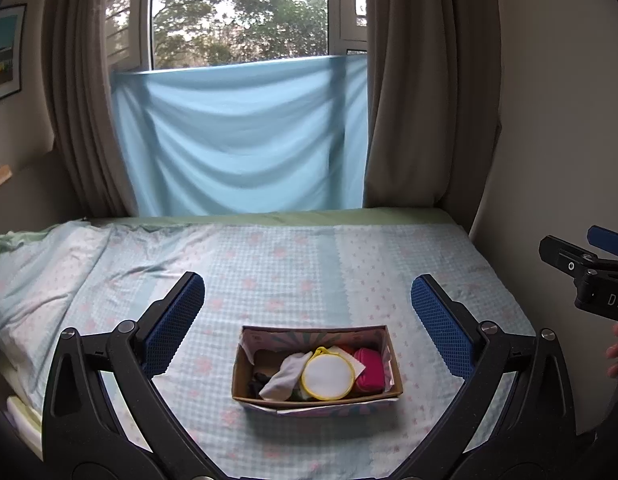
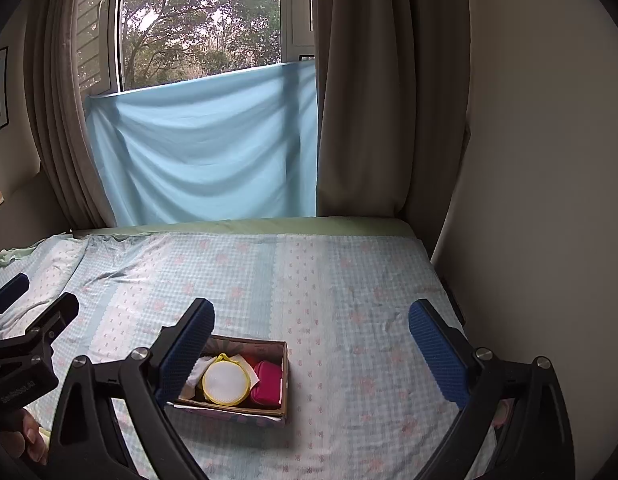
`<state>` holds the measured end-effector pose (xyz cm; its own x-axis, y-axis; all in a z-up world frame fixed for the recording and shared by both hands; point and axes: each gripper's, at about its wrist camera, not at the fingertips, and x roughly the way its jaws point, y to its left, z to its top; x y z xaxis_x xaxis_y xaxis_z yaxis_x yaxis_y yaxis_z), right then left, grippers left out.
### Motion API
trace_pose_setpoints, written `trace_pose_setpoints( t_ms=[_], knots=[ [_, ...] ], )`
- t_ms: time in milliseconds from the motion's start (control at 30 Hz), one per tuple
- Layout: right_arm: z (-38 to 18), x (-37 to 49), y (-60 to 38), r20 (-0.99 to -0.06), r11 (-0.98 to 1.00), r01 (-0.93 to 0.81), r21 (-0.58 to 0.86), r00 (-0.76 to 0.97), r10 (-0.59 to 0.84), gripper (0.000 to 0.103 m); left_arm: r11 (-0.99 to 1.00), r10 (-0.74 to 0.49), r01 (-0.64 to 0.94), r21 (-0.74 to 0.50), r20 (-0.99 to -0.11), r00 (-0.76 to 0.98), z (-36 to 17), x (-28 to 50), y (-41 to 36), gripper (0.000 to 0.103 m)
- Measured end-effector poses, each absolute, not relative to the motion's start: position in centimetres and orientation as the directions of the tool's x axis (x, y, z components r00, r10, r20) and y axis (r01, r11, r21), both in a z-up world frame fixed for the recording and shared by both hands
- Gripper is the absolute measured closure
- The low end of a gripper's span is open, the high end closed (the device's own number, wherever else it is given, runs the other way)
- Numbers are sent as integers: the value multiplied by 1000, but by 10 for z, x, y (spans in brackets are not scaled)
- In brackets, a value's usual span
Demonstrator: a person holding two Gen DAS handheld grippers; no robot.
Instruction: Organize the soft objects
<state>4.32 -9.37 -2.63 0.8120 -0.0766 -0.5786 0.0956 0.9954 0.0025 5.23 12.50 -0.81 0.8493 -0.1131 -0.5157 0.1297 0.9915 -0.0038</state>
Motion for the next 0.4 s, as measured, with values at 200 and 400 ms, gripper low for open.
trace_pose_setpoints(
  t_ms=[200,400],
  knots=[
    [-26,48,-93,-579,996,94,3,812,-75,6,993,-74,109,44,-486,871,-6,50,122,0],
    [-28,53,-92,-580,996,90,5,812,-70,6,995,-71,96,30,-474,877,-8,56,127,0]
  ],
)
